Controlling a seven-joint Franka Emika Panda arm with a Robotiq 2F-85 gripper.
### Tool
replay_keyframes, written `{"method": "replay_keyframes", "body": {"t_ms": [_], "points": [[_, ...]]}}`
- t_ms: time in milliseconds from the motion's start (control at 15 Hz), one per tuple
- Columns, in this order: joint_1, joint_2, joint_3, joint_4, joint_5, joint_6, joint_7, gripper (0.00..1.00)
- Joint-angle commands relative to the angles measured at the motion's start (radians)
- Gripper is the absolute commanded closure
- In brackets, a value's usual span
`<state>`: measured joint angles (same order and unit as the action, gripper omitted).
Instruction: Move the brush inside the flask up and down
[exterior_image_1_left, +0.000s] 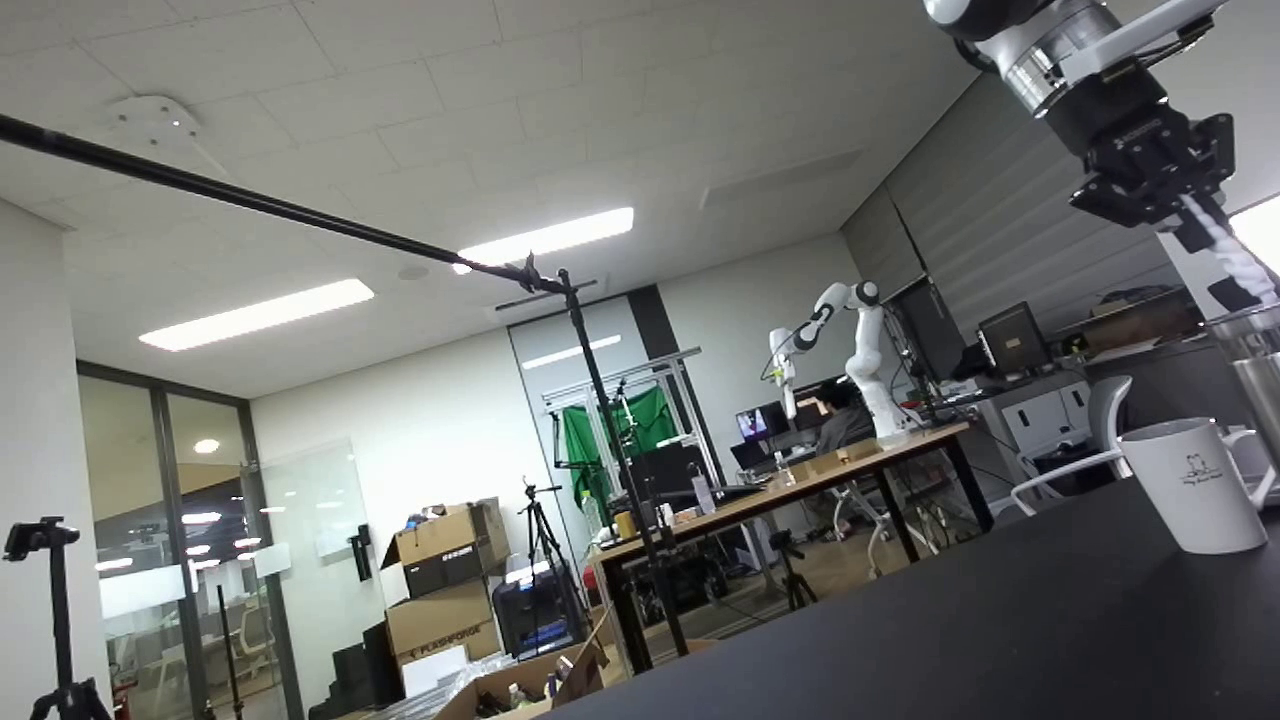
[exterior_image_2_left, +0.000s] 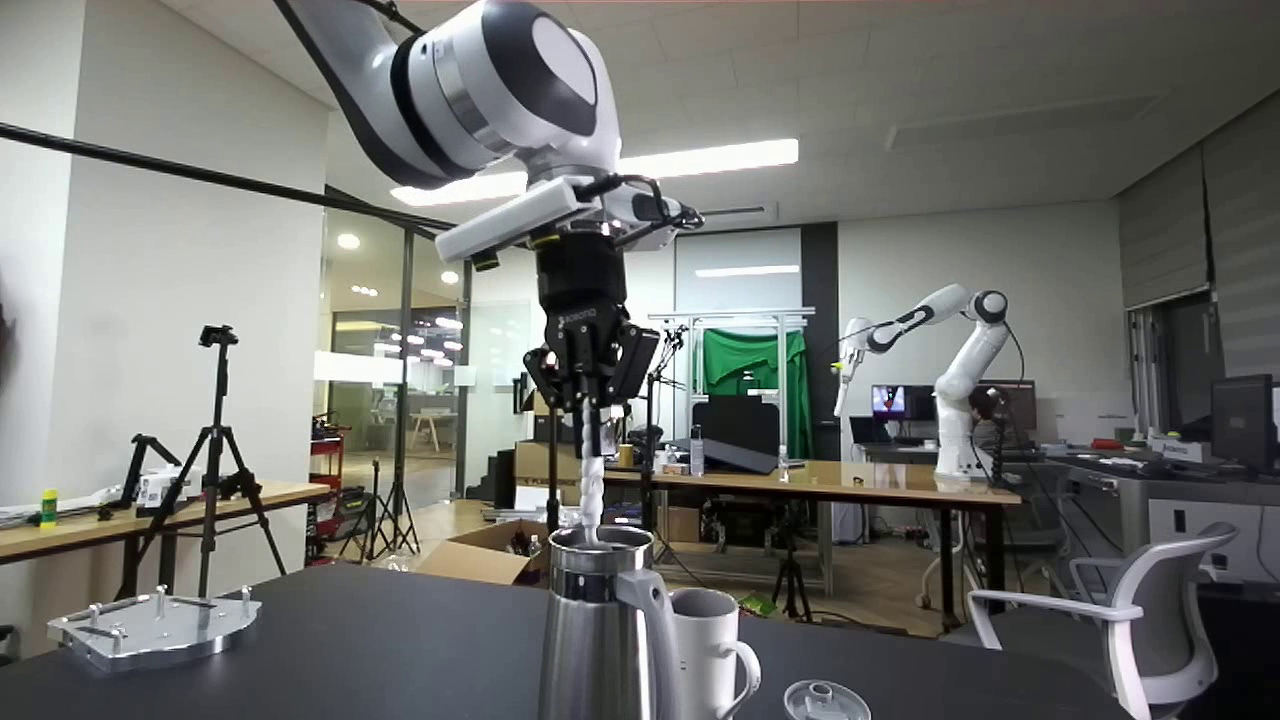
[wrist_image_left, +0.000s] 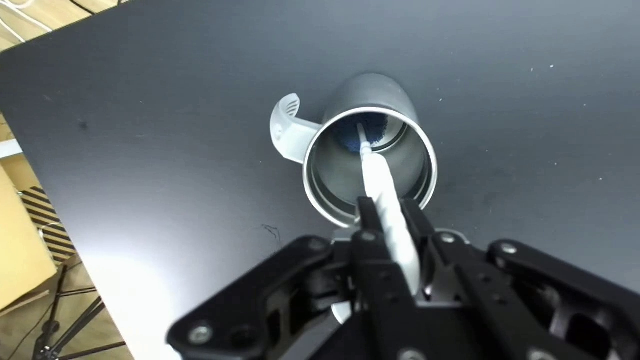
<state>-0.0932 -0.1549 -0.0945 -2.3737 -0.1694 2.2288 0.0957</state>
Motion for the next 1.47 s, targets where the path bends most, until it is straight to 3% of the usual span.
{"method": "replay_keyframes", "body": {"t_ms": [0, 333, 1133, 1400], "points": [[-0.009, -0.023, -0.026, -0.024, 0.068, 0.000, -0.132, 0.96], [-0.015, 0.012, -0.057, 0.013, 0.152, -0.039, -0.297, 0.96], [-0.013, -0.106, -0.004, 0.106, 0.009, -0.287, -0.241, 0.96], [-0.014, -0.126, -0.001, 0.099, -0.013, -0.257, -0.242, 0.96]]}}
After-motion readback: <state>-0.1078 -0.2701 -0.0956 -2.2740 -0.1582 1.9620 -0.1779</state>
